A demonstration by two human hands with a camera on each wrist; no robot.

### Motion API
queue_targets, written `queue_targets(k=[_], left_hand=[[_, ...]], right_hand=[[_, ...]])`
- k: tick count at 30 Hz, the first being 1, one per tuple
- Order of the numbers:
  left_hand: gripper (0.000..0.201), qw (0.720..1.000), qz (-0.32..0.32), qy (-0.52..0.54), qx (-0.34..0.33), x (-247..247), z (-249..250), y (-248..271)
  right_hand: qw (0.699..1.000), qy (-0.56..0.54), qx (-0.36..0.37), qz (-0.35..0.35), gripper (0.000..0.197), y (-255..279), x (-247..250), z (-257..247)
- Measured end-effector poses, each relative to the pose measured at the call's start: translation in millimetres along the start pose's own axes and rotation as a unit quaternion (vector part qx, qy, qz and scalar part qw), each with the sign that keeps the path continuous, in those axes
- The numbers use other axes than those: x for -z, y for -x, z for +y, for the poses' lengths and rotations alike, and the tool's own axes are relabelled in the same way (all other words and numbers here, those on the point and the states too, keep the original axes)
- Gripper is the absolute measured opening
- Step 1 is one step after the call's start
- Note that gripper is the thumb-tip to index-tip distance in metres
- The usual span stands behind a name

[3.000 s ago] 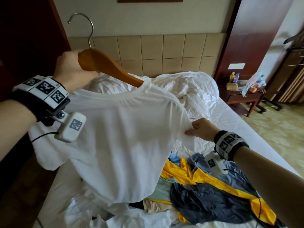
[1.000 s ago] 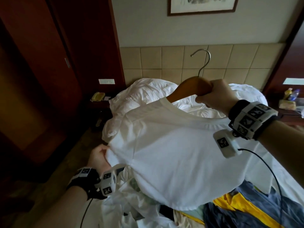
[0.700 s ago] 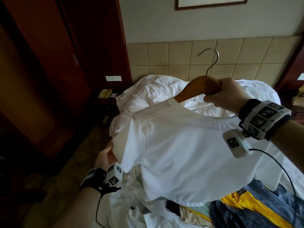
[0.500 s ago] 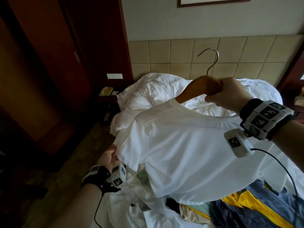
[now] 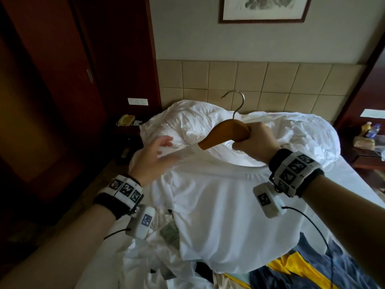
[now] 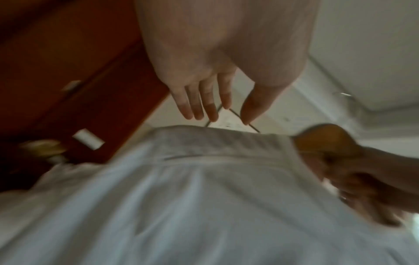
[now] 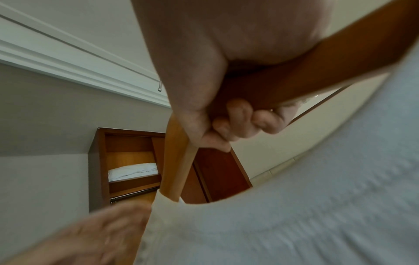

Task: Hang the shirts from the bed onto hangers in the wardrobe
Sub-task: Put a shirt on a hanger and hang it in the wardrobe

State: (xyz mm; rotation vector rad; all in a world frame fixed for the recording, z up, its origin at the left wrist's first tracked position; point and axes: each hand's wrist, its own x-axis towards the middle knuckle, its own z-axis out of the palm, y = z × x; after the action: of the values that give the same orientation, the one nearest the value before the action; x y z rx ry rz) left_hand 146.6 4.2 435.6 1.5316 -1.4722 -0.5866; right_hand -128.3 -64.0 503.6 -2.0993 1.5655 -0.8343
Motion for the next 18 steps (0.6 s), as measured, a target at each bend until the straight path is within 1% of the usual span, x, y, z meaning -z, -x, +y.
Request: queue_targets(k=[1, 3, 4, 5, 8, 10, 12, 15, 18], left_hand=[[0.057, 0.997, -0.016, -0.048, -0.055, -7, 20, -2], [0.066, 0.979, -0.022, -0.147, -0.142, -27, 49, -5], [0.068, 0.969, -0.015, -0.185, -0.163, -38, 62, -3], [0.068, 0.964, 0.006, -0.207, -0.165, -48, 71, -1], [0.056, 0.968, 0.121, -0.191, -0.112, -67, 80, 11], [0.048, 0.961, 0.175, -0.197, -0.08, -65, 80, 17], [0.048, 0.954, 0.198, -0.218, -0.061, -52, 78, 24], [0.047, 0.947, 0.211, -0.239, -0.025, -18, 72, 42], [0.035, 0.94, 0.246, -0.237, 0.023, 34, 65, 63]], right_hand=[[1.0, 0.0, 0.006, -0.008, 0.023, 1, -2, -2], [1.0, -0.007, 0.024, -0.018, 0.031, 3, -8, -6], [0.999, -0.01, 0.033, -0.023, 0.032, 5, -12, -8], [0.999, -0.011, 0.041, -0.028, 0.031, 6, -14, -11], [0.996, -0.02, 0.068, -0.058, 0.026, 10, -21, -23], [0.992, -0.041, 0.091, -0.075, 0.029, 12, -26, -31], [0.986, -0.06, 0.12, -0.102, 0.027, 14, -33, -43], [0.968, -0.057, 0.184, -0.159, 0.014, 24, -42, -64], [0.948, -0.011, 0.256, -0.19, 0.023, 29, -49, -81]])
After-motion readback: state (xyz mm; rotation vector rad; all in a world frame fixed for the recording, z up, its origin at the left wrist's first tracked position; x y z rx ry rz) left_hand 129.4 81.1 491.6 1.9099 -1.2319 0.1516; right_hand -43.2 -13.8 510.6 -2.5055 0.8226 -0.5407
